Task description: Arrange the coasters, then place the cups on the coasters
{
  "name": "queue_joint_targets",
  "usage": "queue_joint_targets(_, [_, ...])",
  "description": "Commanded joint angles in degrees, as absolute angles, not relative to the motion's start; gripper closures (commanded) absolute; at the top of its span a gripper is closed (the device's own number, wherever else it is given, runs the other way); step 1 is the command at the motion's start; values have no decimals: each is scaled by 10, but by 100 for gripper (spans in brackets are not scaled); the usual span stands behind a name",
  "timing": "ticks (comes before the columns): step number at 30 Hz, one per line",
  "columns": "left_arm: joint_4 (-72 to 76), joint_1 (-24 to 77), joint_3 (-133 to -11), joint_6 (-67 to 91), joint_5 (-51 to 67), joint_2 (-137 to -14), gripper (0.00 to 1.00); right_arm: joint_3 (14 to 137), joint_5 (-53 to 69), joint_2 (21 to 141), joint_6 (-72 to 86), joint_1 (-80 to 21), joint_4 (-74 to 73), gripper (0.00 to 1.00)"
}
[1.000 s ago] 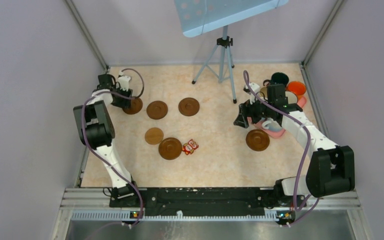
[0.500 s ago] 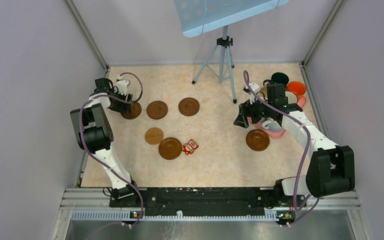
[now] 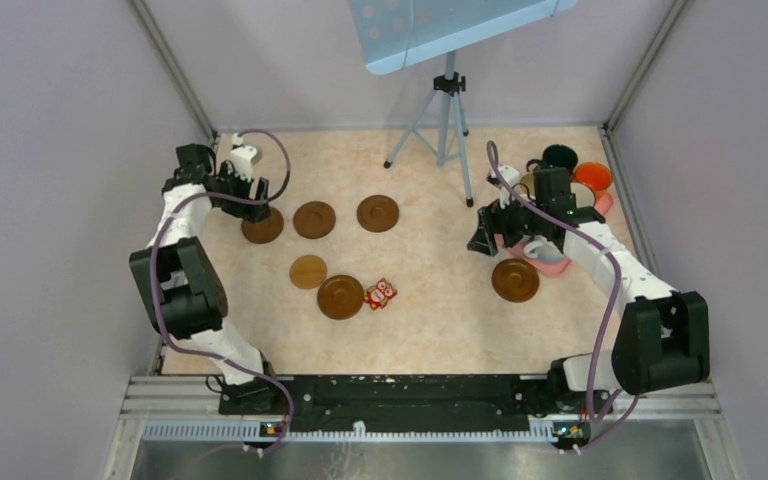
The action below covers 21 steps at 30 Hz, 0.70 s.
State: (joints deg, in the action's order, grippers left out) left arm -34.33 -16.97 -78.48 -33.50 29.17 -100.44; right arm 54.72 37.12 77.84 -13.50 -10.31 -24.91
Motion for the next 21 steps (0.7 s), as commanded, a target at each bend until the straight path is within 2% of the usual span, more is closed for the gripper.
queue_joint_targets(1, [-392, -147, -733, -379, 353, -958, 19, 544, 376, 769, -144, -99, -236, 22])
queue_joint_targets(10, [-400, -37, -614, -417, 329, -878, 23, 544, 377, 770, -144, -100, -236, 22])
queue_joint_targets(16, [-381, 54, -574, -402, 312, -858, 21, 546, 379, 770, -142, -100, -239, 22])
queue_joint_targets(21, [-390, 100, -572, -422, 304, -864, 13, 546, 380, 769, -142, -99, -240, 22])
